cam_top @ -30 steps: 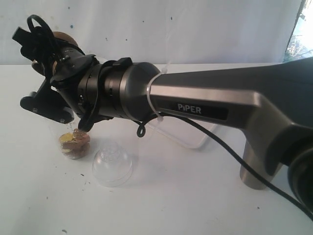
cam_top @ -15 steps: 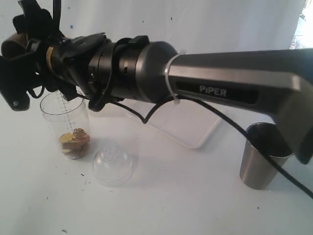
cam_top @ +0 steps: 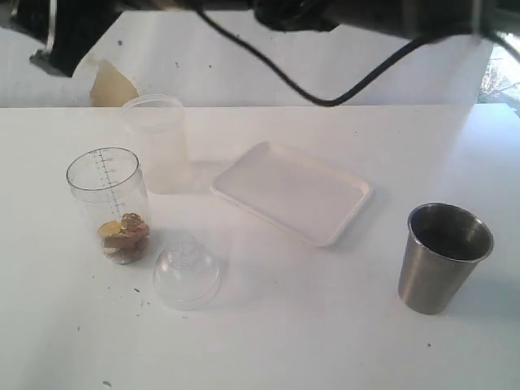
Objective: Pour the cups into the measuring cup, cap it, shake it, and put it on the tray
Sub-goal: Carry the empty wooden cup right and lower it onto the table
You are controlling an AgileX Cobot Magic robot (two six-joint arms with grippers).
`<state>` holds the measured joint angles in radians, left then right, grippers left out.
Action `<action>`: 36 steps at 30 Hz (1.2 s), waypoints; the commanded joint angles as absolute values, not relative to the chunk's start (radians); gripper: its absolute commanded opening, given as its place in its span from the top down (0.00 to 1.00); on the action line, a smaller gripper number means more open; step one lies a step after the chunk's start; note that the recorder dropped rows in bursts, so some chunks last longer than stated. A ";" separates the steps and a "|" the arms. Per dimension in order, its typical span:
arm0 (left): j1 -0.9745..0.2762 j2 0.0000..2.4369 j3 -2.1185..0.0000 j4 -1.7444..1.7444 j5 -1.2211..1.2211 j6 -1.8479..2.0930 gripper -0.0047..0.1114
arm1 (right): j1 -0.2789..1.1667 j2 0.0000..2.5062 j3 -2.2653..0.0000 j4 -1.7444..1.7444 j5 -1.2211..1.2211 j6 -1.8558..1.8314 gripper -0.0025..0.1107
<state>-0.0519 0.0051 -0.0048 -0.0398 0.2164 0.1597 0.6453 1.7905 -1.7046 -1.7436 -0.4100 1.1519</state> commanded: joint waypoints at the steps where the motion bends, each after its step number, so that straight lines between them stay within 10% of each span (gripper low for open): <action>1: -0.052 0.000 0.000 -0.040 0.203 0.158 0.96 | 0.551 1.710 -1.634 -1.744 -0.462 1.336 0.98; 23: -0.052 0.000 0.000 -0.040 0.203 0.158 0.96 | -0.217 1.725 -1.325 -1.744 -0.450 1.609 0.98; 36: -0.052 0.000 0.000 -0.040 0.203 0.158 0.96 | -0.197 2.005 -1.342 -1.744 -0.510 1.517 0.98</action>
<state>-0.0519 0.0051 -0.0048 -0.0398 0.2164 0.1597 -0.2188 1.9738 -1.3260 -1.7524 -0.5004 1.5581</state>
